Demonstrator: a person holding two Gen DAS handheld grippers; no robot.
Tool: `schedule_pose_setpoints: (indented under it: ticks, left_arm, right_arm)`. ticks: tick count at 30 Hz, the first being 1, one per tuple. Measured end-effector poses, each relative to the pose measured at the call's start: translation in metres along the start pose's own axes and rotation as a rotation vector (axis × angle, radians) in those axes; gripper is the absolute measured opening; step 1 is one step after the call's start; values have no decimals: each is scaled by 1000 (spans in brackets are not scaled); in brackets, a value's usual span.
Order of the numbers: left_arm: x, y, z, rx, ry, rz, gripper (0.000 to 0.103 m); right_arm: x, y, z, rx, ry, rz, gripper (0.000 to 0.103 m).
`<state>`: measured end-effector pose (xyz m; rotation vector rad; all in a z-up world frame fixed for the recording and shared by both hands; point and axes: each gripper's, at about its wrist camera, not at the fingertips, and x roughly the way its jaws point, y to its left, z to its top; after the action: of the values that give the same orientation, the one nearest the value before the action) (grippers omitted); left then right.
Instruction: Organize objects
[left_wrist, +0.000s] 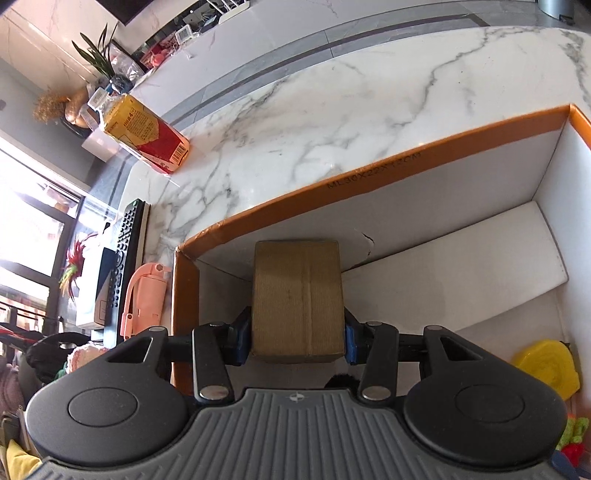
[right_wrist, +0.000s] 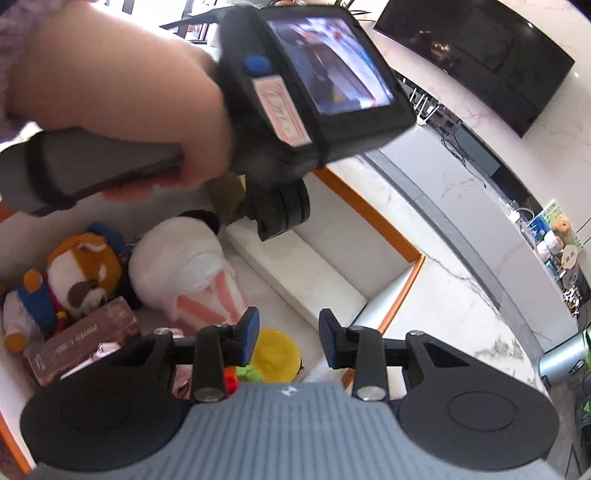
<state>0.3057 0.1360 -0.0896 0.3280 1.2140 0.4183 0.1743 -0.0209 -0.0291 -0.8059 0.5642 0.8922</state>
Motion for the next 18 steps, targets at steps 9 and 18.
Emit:
schedule_pose_setpoints:
  ticks: [9, 18]
  left_arm:
    - [-4, 2, -4, 30, -44, -6, 70]
    - [-29, 20, -13, 14, -115, -79, 70]
  right_arm:
    - [-4, -4, -6, 31, -16, -9, 49]
    - [1, -4, 2, 58, -18, -18, 50]
